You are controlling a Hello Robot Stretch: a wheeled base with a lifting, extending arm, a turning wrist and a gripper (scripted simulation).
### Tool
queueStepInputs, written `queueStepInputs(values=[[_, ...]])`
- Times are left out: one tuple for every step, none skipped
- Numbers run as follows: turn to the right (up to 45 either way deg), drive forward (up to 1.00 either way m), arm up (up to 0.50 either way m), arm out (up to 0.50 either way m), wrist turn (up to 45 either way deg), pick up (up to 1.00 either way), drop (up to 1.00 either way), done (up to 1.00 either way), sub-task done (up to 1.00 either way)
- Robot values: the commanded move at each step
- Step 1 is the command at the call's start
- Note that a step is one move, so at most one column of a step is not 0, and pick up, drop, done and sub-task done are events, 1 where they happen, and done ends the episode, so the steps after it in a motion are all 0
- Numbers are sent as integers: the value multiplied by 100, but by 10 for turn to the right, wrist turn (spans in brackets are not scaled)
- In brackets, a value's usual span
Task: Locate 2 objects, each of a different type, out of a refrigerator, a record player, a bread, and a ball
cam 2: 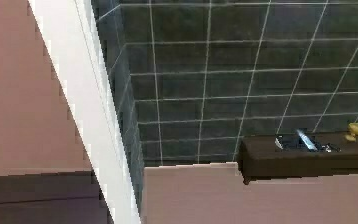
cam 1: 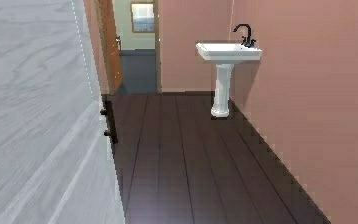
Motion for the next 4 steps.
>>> queueStepInputs(values=[[0, 100, 0, 0, 0, 0, 0, 0, 0], [-60, 0, 0, 0, 0, 0, 0, 0, 0], [0, 20, 0, 0, 0, 0, 0, 0, 0], [-120, 0, 0, 0, 0, 0, 0, 0, 0]])
